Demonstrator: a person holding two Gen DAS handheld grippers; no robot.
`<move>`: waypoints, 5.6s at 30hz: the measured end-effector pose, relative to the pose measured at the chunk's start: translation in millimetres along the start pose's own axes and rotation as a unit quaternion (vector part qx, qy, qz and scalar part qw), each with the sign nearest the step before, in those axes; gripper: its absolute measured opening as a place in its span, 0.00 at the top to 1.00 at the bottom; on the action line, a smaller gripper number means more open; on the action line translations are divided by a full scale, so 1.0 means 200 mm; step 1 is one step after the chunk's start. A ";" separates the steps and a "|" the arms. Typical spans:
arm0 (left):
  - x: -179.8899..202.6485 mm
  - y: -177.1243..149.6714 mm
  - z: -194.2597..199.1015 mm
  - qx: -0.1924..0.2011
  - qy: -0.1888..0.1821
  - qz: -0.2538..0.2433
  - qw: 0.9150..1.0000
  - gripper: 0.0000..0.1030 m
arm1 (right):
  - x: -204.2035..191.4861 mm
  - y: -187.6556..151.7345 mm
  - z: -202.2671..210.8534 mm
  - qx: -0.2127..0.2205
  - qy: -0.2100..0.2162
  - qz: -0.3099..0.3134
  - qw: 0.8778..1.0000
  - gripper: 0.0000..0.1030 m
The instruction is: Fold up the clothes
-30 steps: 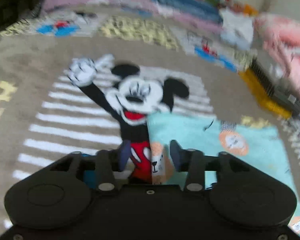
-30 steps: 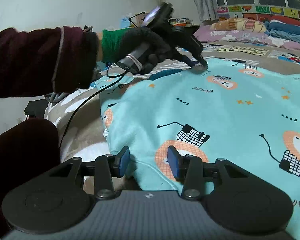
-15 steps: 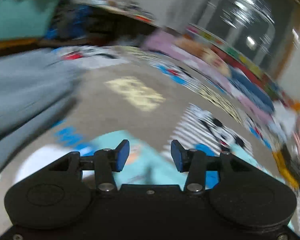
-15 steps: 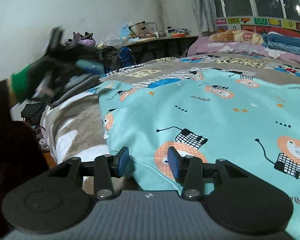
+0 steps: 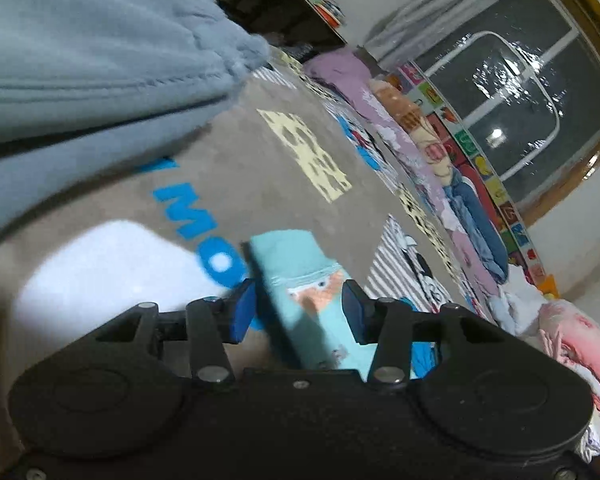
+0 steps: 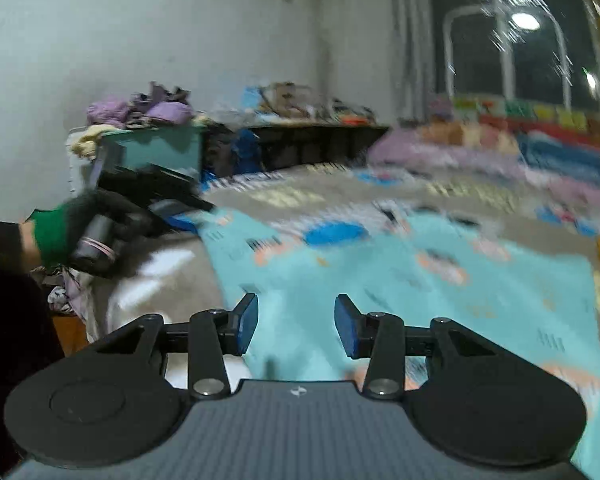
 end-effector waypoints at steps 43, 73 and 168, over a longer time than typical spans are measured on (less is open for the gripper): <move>-0.03 -0.03 0.04 0.006 0.041 -0.028 0.999 0.95 | -0.01 0.22 -0.88 -0.160 0.035 -0.136 0.977 0.60; 0.03 -0.01 0.08 0.024 0.063 -0.081 0.994 0.86 | -0.65 0.18 -0.78 -0.110 0.032 0.182 0.977 0.65; 1.10 -1.23 -0.26 -0.235 -0.139 -0.333 0.902 0.77 | 0.56 -0.18 0.28 -0.087 -0.200 -0.113 0.969 0.70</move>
Point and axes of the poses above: each gripper's, at about its wrist camera, not at the fingertips, and z roughly against the way its jaws point, x to its right, y to its top, the point moved 2 cm from there along -z, roughly the way its jaws point, and after that the axes turned 12 degrees about -y, right-handed, at the moved point
